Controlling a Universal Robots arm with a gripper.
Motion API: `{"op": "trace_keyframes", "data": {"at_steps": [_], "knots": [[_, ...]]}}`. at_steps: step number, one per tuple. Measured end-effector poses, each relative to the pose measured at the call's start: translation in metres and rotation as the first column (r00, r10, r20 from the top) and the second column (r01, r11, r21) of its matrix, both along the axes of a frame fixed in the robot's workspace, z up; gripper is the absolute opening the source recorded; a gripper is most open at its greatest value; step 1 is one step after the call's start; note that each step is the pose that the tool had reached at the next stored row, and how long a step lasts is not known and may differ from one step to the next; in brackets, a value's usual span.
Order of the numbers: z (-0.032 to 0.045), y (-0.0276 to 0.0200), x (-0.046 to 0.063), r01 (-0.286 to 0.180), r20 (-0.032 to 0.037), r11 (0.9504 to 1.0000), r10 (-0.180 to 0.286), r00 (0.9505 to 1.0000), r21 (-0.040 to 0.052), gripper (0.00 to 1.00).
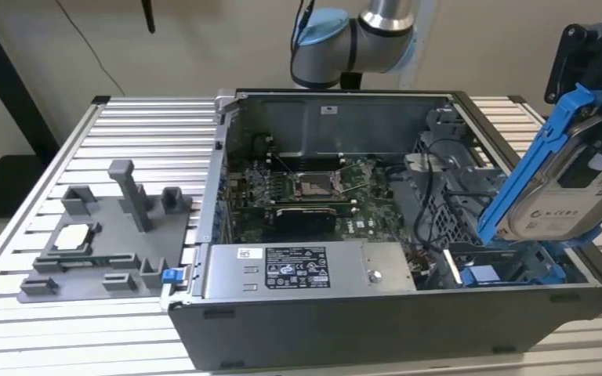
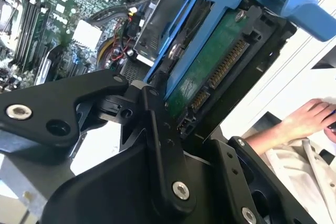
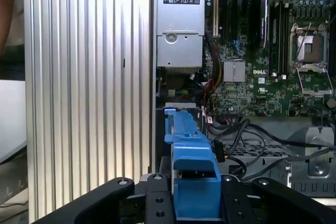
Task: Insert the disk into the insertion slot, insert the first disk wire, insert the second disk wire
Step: 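Insert the disk into the insertion slot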
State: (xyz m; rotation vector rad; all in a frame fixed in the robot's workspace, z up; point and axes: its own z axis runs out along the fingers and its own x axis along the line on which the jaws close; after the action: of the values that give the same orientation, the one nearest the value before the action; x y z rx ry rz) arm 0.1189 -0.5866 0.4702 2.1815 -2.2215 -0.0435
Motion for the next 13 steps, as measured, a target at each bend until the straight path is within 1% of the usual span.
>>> {"op": "trace_keyframes", "data": {"at_steps": [3,5,13], "knots": [[-0.0004,0.0000,0.000,0.000,0.0000,1.0000,0.000,1.0000,0.0002,0.00],[-0.0021,0.0000,0.000,0.000,0.0000,1.0000,0.000,1.0000,0.0008,0.00],[-0.0164,0.0000,0.000,0.000,0.0000,0.9999,0.000,1.0000,0.0117,0.00]]}}
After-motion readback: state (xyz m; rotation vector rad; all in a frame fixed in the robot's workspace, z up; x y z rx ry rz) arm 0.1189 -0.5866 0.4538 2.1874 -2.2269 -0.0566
